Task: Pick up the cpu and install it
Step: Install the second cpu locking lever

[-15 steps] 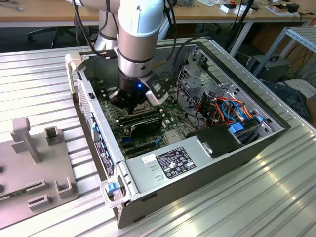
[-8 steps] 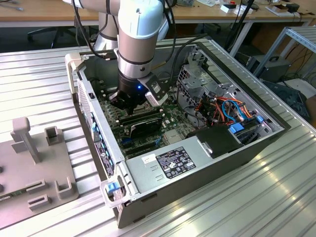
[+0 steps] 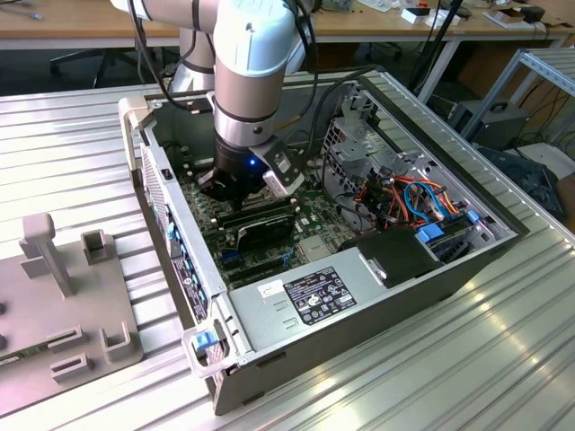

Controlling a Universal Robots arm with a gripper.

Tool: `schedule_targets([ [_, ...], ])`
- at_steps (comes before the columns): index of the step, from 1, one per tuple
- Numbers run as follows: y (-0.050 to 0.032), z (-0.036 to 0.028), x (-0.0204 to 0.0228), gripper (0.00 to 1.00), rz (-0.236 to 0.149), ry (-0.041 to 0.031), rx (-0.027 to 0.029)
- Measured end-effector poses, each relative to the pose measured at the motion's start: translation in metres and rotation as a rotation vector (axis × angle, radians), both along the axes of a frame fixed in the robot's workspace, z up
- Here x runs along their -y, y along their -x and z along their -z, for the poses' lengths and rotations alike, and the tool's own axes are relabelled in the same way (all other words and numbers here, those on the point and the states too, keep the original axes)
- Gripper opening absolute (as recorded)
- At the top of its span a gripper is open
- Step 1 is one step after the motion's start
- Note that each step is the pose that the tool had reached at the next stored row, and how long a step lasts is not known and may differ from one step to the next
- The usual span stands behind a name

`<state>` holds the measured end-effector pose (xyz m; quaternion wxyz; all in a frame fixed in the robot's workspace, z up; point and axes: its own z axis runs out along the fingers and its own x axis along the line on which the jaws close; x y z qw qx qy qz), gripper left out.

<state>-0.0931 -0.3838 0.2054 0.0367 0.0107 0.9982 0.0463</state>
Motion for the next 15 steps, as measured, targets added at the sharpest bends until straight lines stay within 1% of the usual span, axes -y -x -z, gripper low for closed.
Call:
schedule_targets([
  [8, 0.0001, 0.003, -0.001, 0.11, 0.0, -0.0007, 0.0013],
  [15, 0.0002, 0.0031, -0.0017, 0.11, 0.0, -0.0002, 0.0014],
])
